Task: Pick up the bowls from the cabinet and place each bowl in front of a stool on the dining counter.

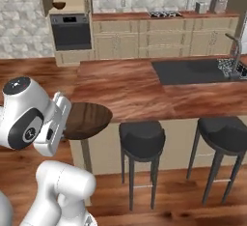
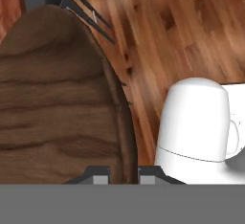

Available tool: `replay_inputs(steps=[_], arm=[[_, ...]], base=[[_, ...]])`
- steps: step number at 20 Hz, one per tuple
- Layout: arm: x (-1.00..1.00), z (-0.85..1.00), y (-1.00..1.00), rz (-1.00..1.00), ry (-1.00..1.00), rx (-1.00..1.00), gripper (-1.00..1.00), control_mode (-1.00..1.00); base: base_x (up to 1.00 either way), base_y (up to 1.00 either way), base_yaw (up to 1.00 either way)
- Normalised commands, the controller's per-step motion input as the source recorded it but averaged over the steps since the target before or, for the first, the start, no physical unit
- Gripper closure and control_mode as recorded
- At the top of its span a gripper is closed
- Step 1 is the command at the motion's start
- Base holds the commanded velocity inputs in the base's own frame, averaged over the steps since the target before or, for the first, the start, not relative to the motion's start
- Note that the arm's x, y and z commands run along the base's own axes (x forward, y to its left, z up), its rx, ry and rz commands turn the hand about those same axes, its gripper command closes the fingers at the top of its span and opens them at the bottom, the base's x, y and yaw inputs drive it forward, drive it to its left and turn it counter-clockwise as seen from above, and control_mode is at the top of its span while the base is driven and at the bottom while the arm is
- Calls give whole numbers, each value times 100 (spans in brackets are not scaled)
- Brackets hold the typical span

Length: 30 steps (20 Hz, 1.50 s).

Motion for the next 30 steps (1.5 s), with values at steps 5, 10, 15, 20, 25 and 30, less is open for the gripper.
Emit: replay_inputs(steps=[5, 10, 15, 20, 25, 30], arm=[[0, 0, 0, 0, 0, 0, 100, 100], [0, 0, 0, 0, 0, 0, 100, 100], [0, 0, 0, 0, 0, 0, 100, 100], [0, 0, 0, 0, 0, 0, 100, 100], [0, 0, 0, 0, 0, 0, 100, 100], [0, 0, 0, 0, 0, 0, 100, 100]], base=[[9, -98, 62], [0, -79, 51], [0, -63, 42], [-3, -70, 13], [-2, -19, -7], [24, 43, -15]])
